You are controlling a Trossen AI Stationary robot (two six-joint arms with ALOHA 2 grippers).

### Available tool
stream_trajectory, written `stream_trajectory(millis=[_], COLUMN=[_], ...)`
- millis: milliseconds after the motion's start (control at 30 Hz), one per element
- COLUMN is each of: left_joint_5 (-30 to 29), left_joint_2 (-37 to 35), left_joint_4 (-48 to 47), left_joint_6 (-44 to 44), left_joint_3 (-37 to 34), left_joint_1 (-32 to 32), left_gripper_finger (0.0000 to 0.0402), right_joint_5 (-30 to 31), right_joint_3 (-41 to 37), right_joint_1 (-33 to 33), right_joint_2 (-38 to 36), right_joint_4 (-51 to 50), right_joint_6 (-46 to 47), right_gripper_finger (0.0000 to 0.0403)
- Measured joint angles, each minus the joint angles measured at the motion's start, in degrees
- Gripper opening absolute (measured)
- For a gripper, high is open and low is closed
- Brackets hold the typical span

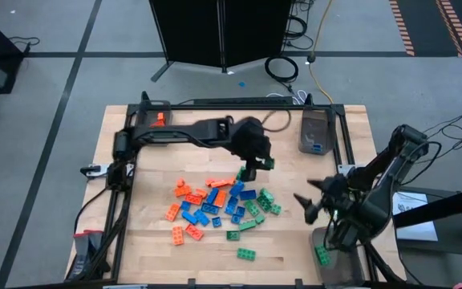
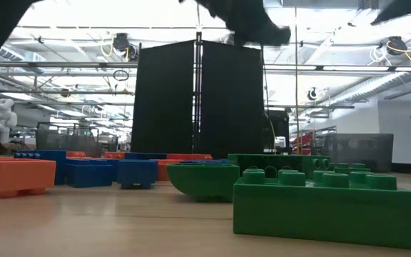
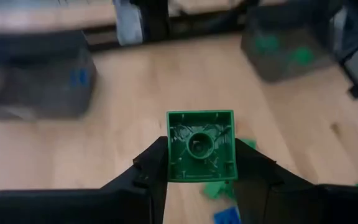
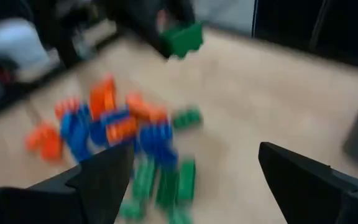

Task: Sort blocks
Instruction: Put the green game piece into the bottom right black bin

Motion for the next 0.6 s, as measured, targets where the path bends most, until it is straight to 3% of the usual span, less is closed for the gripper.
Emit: stream_trajectory(millis=[233, 367, 600], left_joint_5=[1.28, -5.08, -14.85], left_joint_2=[-5.4, -5.55, -5.22], left_joint_4=[5.66, 7.16, 9.3], left_joint_6=[-0.11, 3.33, 8.72], left_joint_3=[0.02, 0.02, -0.04], left_joint_1=[-1.03, -2.36, -3.76], left_gripper_finger=[0.0126, 0.0126, 0.0126], right_joint_5=[13.4, 16.23, 10.44], right_joint_3=[0.0, 0.0, 0.0], right_joint_1=[-6.07, -8.61, -12.89], right_joint_2=[-7.95, -12.8, -18.62], right_joint_4=[8.61, 21.21, 41.08], right_joint_6=[-11.29, -16.88, -34.04], right_gripper_finger=[0.0341, 0.0341, 0.0341])
